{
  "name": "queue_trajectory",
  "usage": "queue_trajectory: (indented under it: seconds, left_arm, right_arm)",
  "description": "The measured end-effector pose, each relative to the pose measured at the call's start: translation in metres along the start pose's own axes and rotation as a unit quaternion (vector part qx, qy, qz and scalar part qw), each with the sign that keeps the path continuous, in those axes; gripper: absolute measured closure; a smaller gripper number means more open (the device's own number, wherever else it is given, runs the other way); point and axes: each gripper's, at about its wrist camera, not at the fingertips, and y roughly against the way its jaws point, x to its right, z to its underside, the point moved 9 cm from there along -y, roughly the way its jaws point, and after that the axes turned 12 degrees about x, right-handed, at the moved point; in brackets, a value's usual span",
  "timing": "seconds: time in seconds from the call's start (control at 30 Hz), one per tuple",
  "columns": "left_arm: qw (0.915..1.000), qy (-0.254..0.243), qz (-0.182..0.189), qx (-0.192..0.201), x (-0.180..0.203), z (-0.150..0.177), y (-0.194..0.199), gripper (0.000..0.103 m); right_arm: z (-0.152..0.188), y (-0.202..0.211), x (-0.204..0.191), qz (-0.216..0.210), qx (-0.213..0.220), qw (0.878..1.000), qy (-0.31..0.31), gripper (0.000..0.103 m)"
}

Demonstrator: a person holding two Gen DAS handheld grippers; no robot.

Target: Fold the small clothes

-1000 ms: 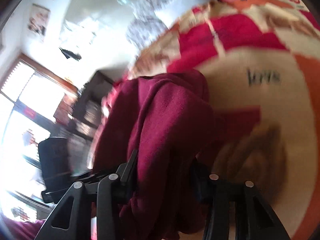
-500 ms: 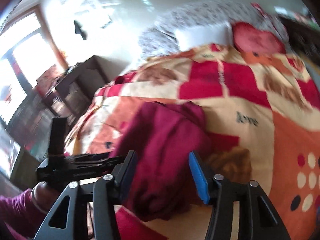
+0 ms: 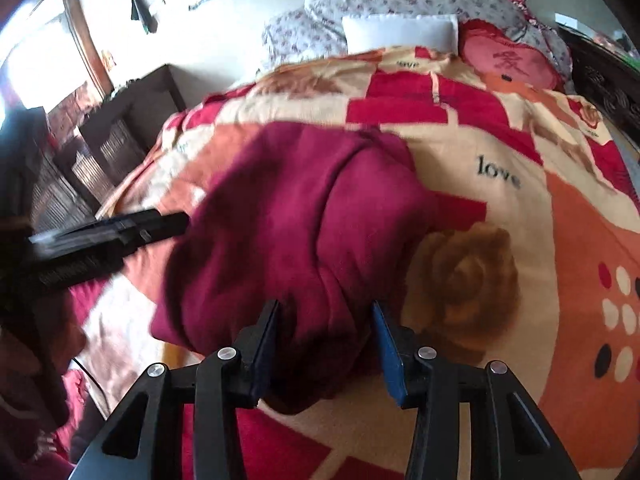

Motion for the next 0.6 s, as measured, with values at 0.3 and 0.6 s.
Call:
queue_trajectory:
  seconds: [0.3,0.6]
  left_arm:
    - [0.9993,-0.016,-0.012,0.032,0.006,-0.012,0.023,0.047]
    - [0.9988,-0.012,-0.021,0.042,0.003,-0.014,0.034,0.047]
  right_arm:
    - [-0.041,0.042,-0.006,0.044,0.073,0.996,-0.017,0.054]
    - [-0.042,0.037,-0.013,0.064,0.065,0.996,-0.024,0.049]
